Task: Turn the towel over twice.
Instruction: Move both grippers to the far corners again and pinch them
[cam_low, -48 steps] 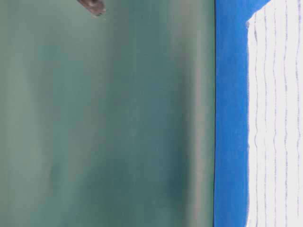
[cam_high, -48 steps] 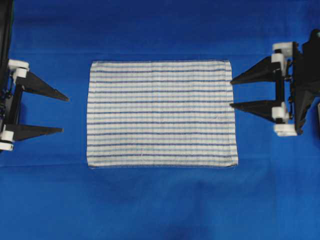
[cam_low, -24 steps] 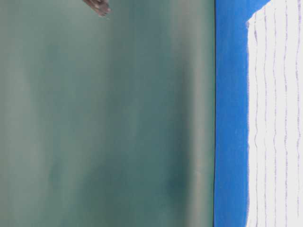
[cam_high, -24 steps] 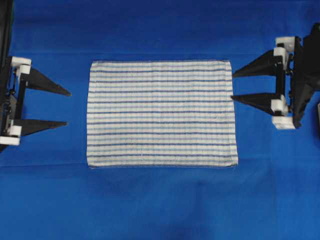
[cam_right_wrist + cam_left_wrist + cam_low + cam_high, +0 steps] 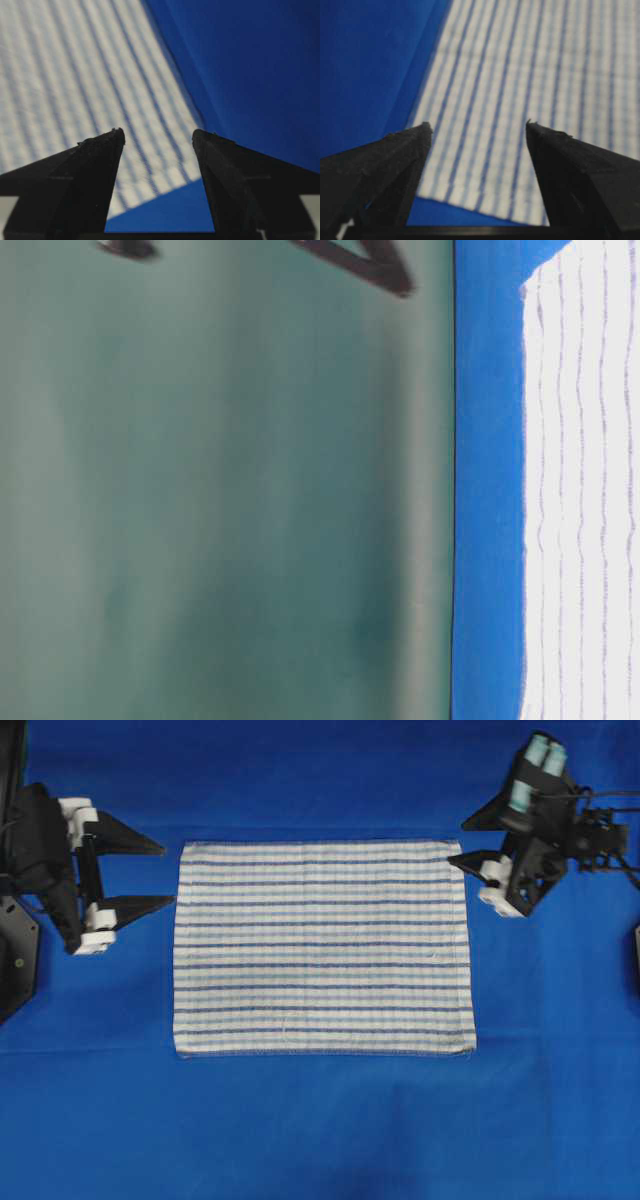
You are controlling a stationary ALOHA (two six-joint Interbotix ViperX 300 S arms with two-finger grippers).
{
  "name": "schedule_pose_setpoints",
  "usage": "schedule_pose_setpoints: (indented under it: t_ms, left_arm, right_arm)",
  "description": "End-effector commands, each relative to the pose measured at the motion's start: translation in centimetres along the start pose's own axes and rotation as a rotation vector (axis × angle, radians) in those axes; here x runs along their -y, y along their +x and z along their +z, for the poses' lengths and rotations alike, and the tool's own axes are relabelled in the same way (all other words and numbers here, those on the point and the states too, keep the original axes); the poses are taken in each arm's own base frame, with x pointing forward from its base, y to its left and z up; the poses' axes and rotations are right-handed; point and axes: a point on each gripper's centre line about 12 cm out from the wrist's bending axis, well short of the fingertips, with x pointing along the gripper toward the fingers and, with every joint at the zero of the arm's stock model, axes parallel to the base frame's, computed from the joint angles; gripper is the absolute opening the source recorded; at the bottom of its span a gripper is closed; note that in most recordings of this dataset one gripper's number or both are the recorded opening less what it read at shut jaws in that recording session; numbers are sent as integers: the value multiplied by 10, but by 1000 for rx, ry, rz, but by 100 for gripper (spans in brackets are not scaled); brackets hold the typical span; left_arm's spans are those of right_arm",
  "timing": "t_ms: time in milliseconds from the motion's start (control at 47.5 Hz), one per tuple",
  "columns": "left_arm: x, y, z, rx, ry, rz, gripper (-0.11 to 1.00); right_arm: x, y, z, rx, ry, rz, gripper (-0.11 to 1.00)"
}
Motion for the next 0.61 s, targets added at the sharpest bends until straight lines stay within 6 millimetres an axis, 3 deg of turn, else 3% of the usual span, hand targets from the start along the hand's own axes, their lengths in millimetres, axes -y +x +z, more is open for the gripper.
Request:
schedule_pose_setpoints:
  t_ms: [0,294,589]
  left_arm:
    - [-8,11,-7,-26,-15,32,71]
    - [-24,43,-44,-135,-47,96,71]
    - [-43,65,-62,-208,-77,152,71]
  right_arm:
    - [7,11,-2,-10,15,-7,62]
    - [24,52,-27,-71,65,-3,62]
    - [36,65,-38,-103,89,-17,62]
